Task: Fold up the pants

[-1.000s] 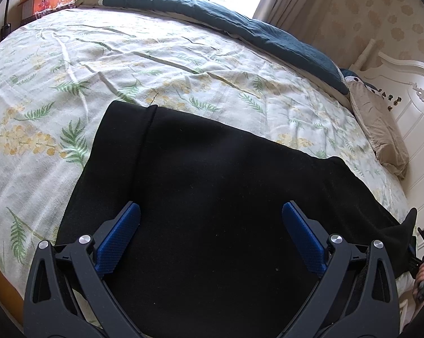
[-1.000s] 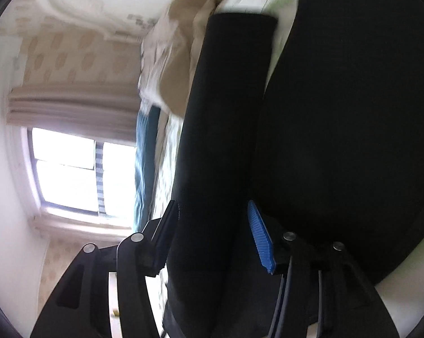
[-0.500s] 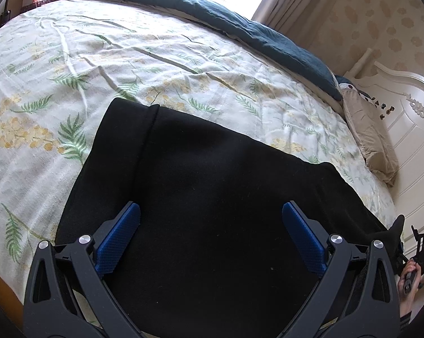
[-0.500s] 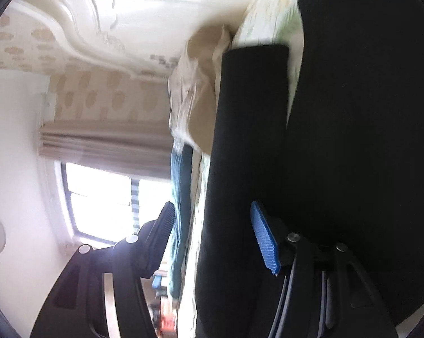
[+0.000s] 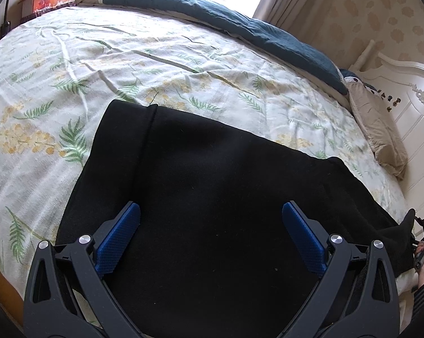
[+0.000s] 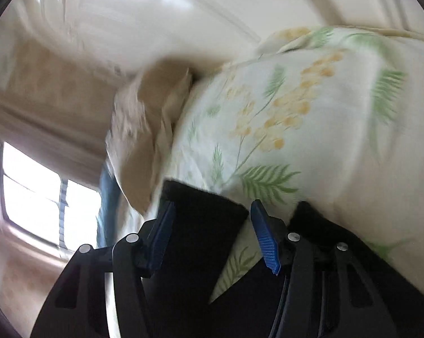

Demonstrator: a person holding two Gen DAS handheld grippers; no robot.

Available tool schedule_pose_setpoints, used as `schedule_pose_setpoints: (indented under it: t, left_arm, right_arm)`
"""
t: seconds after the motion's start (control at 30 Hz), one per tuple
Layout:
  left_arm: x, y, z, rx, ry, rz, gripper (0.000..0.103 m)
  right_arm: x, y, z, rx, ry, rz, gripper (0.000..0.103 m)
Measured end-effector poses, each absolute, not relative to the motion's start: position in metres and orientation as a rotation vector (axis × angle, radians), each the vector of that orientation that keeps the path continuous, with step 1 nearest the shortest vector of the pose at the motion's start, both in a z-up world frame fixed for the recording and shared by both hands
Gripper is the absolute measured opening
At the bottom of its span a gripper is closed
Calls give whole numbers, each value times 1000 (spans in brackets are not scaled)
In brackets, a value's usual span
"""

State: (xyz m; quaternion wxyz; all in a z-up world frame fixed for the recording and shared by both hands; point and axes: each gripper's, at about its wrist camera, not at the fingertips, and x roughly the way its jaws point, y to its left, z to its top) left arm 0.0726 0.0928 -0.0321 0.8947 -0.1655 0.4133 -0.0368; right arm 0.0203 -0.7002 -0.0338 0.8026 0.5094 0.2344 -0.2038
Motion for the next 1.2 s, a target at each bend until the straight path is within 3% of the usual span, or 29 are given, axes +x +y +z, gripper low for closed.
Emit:
schedule_pose_setpoints:
  t: [0.2,0.43,0.5,0.63,0.67,1.03,1.2]
  left_arm:
    - [73,94,-32,-352,862,-69,100]
    - [73,92,-32,-337,862,-63,100]
    - [74,92,-32,-338,862,-63,100]
    - [75,93,-32,-335,863,-63,100]
    - [75,94,-32,-335,864,-63,100]
    - [75,95,-33,-352,865,-71,100]
    - [75,96,-33,-352,863,-70,100]
  right_arm:
    - [12,-696,-41,1104,521,-401,49]
    - [-5,-699,-45,1225,378,-297,49]
    - [-2,-701,-45,1214,397,-306,42]
    - [0,-701,-48,1199,442,-324,13]
    - [-2,-700,-48,1204,429,-324,12]
    - [-70,-665,15,1164,223,-281,7]
    - [-137,-668,6,1217,164,-369,7]
